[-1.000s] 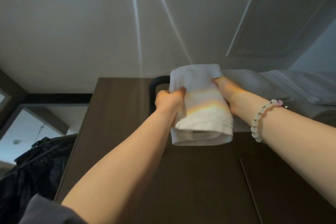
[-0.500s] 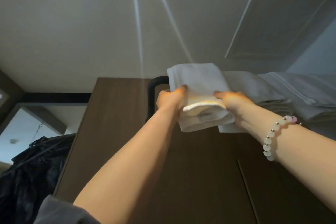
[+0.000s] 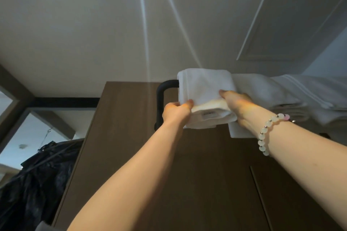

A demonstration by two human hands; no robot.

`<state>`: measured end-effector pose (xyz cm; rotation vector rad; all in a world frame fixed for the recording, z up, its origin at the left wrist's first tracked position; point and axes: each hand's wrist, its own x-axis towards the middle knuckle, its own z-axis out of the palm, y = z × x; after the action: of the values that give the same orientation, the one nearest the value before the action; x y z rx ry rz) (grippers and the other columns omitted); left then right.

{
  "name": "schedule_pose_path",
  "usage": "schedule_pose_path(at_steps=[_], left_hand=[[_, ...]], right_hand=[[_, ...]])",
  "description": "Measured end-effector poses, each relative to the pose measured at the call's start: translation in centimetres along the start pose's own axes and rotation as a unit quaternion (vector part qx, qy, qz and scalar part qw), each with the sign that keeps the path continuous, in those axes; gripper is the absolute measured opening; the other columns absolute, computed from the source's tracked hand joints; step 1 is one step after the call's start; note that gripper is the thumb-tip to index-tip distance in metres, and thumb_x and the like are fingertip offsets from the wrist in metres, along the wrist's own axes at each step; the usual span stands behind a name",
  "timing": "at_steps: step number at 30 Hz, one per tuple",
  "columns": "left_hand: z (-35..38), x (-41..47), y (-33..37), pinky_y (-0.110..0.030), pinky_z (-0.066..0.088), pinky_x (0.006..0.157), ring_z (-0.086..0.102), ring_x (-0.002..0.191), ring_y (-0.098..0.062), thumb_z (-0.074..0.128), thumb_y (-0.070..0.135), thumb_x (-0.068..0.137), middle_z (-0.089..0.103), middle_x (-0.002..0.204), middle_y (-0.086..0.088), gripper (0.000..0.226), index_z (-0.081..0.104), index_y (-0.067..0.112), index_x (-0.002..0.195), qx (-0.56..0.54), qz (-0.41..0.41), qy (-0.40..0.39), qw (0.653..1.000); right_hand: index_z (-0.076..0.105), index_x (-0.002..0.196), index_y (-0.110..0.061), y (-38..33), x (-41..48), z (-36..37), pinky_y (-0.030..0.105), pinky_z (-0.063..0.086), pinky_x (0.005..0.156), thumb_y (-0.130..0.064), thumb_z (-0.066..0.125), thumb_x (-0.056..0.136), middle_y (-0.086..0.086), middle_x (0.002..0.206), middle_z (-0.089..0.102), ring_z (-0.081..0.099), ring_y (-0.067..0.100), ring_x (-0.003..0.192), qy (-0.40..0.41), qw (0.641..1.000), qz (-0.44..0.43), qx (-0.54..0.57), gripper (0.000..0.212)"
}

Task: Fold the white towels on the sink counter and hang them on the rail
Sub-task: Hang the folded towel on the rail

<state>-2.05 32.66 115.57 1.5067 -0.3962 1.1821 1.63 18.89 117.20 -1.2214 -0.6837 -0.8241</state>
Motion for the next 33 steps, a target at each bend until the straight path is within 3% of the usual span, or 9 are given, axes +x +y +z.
schedule_pose_path(at_steps=[3, 6, 12, 17, 21, 25, 28, 30, 33], left_hand=[[0.1, -0.3, -0.8, -0.045, 0.048, 0.096, 0.058, 0.106, -0.029, 0.06, 0.031, 0.091, 0.059, 0.115, -0.009, 0.043, 0.052, 0.006, 0.124, -0.003, 0.006, -0.001, 1.0], [0.0, -0.6, -1.3, -0.045, 0.049, 0.095, 0.059, 0.104, -0.028, 0.059, 0.031, 0.091, 0.06, 0.109, -0.007, 0.033, 0.055, 0.01, 0.115, -0.003, 0.017, -0.003, 1.0], [-1.0, -0.5, -1.4, -0.043, 0.049, 0.094, 0.06, 0.101, -0.026, 0.059, 0.032, 0.09, 0.063, 0.108, -0.007, 0.025, 0.056, 0.012, 0.105, 0.021, 0.031, 0.0, 0.999], [-2.7, 0.3, -1.4, -0.037, 0.05, 0.091, 0.059, 0.1, -0.024, 0.06, 0.028, 0.091, 0.061, 0.106, -0.005, 0.027, 0.057, 0.01, 0.11, 0.044, 0.047, 0.002, 0.998], [-3.9, 0.7, -2.0, -0.03, 0.047, 0.084, 0.058, 0.098, -0.021, 0.058, 0.026, 0.091, 0.061, 0.109, -0.006, 0.031, 0.057, 0.007, 0.116, 0.064, 0.067, 0.007, 0.996], [-4.3, 0.6, -2.2, -0.028, 0.045, 0.082, 0.057, 0.099, -0.021, 0.056, 0.026, 0.093, 0.061, 0.115, -0.009, 0.037, 0.055, 0.005, 0.123, 0.085, 0.068, 0.002, 0.994], [-4.6, 0.5, -1.8, -0.028, 0.044, 0.082, 0.057, 0.101, -0.021, 0.055, 0.027, 0.094, 0.061, 0.115, -0.007, 0.037, 0.054, 0.005, 0.123, 0.091, 0.067, -0.006, 0.994], [-4.9, 0.6, -1.3, -0.029, 0.045, 0.083, 0.058, 0.102, -0.021, 0.055, 0.028, 0.094, 0.061, 0.115, -0.007, 0.036, 0.055, 0.005, 0.122, 0.098, 0.072, -0.004, 0.993], [-5.1, 0.7, -0.9, -0.028, 0.044, 0.08, 0.058, 0.1, -0.021, 0.055, 0.029, 0.094, 0.062, 0.113, -0.007, 0.035, 0.056, 0.006, 0.12, 0.11, 0.081, 0.001, 0.991]], right_hand=[[0.063, 0.116, -0.014, 1.4, -0.5, 0.0, 0.041, 0.046, 0.099, -0.056, 0.061, 0.074, 0.006, 0.113, 0.068, 0.064, 0.026, 0.103, -0.096, 0.988, -0.004, 0.12, 0.06], [0.065, 0.116, -0.016, 3.2, -0.4, -0.7, 0.043, 0.047, 0.098, -0.057, 0.05, 0.083, 0.008, 0.111, 0.07, 0.065, 0.026, 0.105, -0.1, 0.966, -0.048, 0.232, 0.055], [0.058, 0.127, -0.03, 5.1, 0.1, -0.9, 0.046, 0.042, 0.102, -0.087, 0.061, 0.044, -0.001, 0.122, 0.065, 0.06, 0.023, 0.114, -0.123, 0.962, -0.065, 0.235, 0.101], [0.055, 0.127, -0.032, 3.9, 1.1, 0.1, 0.042, 0.045, 0.099, -0.068, 0.037, 0.086, -0.003, 0.125, 0.062, 0.058, 0.019, 0.116, -0.122, 0.961, -0.134, 0.209, 0.057], [0.059, 0.113, -0.035, 2.9, 1.3, 1.1, 0.038, 0.045, 0.098, -0.082, 0.051, 0.063, -0.006, 0.122, 0.062, 0.058, 0.014, 0.113, -0.111, 0.96, -0.159, 0.2, 0.069], [0.06, 0.106, -0.026, 2.2, 2.0, 1.9, 0.034, 0.044, 0.1, -0.065, 0.049, 0.081, -0.006, 0.111, 0.064, 0.06, 0.011, 0.106, -0.139, 0.957, -0.155, 0.204, 0.048], [0.056, 0.105, -0.021, 1.9, 2.8, 1.8, 0.018, 0.047, 0.078, -0.046, 0.039, 0.095, -0.008, 0.1, 0.061, 0.058, 0.006, 0.09, -0.107, 0.959, -0.155, 0.21, 0.032], [0.057, 0.107, -0.02, 1.9, 3.4, 1.6, 0.022, 0.046, 0.077, -0.054, 0.042, 0.091, -0.003, 0.104, 0.062, 0.059, 0.013, 0.095, -0.089, 0.961, -0.154, 0.213, 0.04], [0.058, 0.114, -0.023, 2.0, 4.3, 1.8, 0.038, 0.045, 0.095, -0.078, 0.049, 0.071, 0.004, 0.118, 0.063, 0.06, 0.023, 0.105, -0.091, 0.972, -0.117, 0.184, 0.07]])
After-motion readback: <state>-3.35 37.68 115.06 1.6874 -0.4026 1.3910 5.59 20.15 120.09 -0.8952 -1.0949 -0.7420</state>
